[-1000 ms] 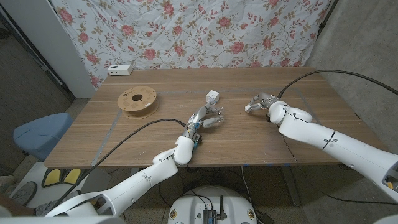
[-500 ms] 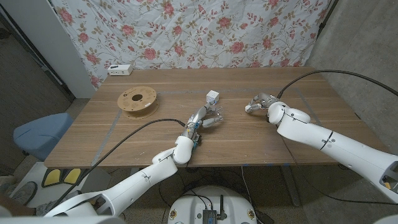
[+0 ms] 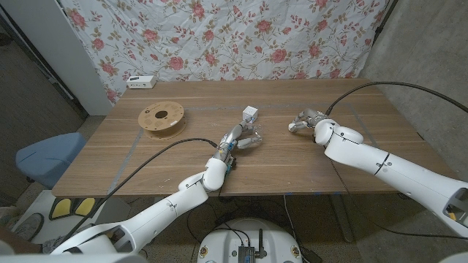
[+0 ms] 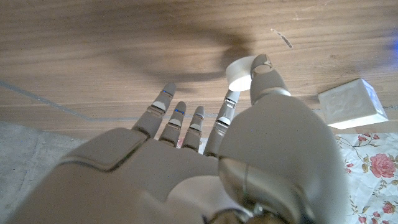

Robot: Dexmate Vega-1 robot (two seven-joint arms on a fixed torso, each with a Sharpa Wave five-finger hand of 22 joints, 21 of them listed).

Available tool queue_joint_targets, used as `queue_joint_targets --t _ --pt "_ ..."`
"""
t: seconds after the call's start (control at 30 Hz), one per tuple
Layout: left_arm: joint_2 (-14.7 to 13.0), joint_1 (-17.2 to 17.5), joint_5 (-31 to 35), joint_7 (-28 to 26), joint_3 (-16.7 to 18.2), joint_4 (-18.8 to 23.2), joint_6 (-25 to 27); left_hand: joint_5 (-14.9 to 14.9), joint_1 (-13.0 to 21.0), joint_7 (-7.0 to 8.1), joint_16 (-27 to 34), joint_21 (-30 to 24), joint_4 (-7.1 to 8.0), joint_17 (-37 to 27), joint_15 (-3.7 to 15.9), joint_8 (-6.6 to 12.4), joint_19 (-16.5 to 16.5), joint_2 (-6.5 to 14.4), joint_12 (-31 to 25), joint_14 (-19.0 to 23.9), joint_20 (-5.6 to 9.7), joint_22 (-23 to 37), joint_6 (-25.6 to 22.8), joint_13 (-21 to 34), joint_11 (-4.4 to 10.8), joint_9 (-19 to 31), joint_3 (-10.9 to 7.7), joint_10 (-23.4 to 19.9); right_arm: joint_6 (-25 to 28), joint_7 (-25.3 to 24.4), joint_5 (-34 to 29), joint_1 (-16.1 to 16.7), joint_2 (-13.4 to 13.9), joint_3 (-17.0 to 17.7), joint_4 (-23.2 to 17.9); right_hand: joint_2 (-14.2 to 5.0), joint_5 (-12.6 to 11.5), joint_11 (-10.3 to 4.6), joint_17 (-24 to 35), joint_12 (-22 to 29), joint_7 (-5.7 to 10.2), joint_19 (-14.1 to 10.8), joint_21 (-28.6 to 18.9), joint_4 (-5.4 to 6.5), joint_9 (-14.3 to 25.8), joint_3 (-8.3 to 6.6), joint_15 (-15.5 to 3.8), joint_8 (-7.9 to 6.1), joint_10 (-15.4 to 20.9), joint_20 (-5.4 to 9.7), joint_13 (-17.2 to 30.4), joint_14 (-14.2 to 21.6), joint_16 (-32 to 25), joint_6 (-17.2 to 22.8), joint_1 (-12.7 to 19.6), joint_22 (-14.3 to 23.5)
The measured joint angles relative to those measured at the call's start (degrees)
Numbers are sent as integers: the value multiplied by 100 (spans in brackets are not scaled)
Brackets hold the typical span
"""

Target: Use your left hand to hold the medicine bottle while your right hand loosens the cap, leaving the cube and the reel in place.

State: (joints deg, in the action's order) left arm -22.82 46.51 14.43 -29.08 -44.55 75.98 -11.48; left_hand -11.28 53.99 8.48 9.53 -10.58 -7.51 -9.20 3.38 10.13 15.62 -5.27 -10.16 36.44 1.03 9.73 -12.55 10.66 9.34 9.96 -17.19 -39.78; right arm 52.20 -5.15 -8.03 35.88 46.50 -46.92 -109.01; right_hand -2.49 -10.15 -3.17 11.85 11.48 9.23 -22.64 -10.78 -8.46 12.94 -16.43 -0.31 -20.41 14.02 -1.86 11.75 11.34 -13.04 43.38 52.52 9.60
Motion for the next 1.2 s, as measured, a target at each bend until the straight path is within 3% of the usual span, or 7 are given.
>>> queue_joint_targets --t 0.33,0.7,0.83,1.2 --pt "-22 -14 -82 102 15 -11 -37 -63 -138 103 0 0 40 0 -27 0 -149 -137 0 -385 -106 0 164 0 -25 -11 166 356 35 40 -22 -58 -25 -43 41 0 0 0 0 0 -1 30 0 0 -1 0 0 1 0 -30 0 0 0 -1 0 0" --pt "-55 -10 -196 246 36 38 -53 -132 -427 125 0 13 150 0 -60 0 -359 -130 0 -857 -173 -1 388 0 -109 -10 372 846 69 56 -34 -60 -56 -68 80 19 0 0 0 0 -1 30 0 0 -4 0 31 4 0 -30 0 -31 0 -1 -23 1" --pt "-154 92 -238 299 104 249 -53 -151 -519 170 0 22 190 0 -73 0 -428 -140 22 -1036 -199 -1 436 0 -146 -10 444 1026 70 0 -43 -32 -77 -68 98 13 0 0 0 0 -1 29 0 0 -5 0 31 5 0 -30 0 -31 0 -1 -29 1" --pt "-236 197 -375 423 215 428 -144 -189 -769 144 0 22 300 -27 -83 0 -545 -164 22 -1167 -279 -1 472 0 -198 -10 569 1201 75 -95 -53 19 -101 -75 122 37 0 20 0 0 23 29 0 -1 4 0 31 28 -20 -30 0 -31 0 -101 -53 1"
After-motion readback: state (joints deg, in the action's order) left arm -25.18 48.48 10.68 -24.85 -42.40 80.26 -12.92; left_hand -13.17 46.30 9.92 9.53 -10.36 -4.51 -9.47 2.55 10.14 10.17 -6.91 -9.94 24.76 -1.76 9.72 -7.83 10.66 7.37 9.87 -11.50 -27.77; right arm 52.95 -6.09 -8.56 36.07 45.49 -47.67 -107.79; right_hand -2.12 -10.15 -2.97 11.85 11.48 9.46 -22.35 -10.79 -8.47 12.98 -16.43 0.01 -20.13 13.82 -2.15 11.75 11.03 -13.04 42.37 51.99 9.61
